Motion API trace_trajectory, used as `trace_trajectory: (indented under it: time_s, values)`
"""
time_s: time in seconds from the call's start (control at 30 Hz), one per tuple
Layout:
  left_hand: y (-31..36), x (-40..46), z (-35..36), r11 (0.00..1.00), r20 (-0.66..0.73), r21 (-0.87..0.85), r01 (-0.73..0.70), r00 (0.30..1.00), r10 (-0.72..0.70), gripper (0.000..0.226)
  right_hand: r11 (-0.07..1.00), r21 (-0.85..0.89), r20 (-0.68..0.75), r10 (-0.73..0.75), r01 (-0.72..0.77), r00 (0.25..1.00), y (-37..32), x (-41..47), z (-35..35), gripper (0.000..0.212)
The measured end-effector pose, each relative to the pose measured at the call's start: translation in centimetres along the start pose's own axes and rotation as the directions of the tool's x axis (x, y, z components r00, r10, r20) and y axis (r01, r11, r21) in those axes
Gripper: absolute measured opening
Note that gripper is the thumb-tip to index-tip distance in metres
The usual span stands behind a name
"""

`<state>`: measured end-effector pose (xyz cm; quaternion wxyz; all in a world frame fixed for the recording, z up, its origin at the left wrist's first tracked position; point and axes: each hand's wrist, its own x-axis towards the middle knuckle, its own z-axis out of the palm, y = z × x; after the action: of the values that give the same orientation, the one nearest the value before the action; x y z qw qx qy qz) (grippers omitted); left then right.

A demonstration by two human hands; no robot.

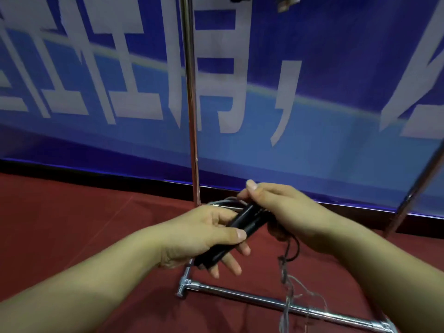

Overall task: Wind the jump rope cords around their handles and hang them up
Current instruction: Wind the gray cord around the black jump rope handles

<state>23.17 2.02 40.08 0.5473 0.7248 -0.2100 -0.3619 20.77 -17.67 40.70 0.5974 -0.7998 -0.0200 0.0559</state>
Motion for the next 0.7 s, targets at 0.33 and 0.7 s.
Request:
trace_trajectory:
  time_s: [0.33, 0.7]
  values:
    - [2.1, 0.2, 0.5, 0.898, -0.112, -0.434, 0.066, 0.986, -0.126, 0.055, 0.988, -0.145, -0.253, -0.088, 0.052, 0.963, 0.1, 1.6, -0.7, 0.045]
    - [1.4, -0.3, -0.2, 0.966, -0.278, 0.151, -0.211, 0.929, 0.246, 0.032, 0.968, -0.249, -0.575, -0.181, 0.040, 0.798, -0.6, 2.0, -0.1, 0.050]
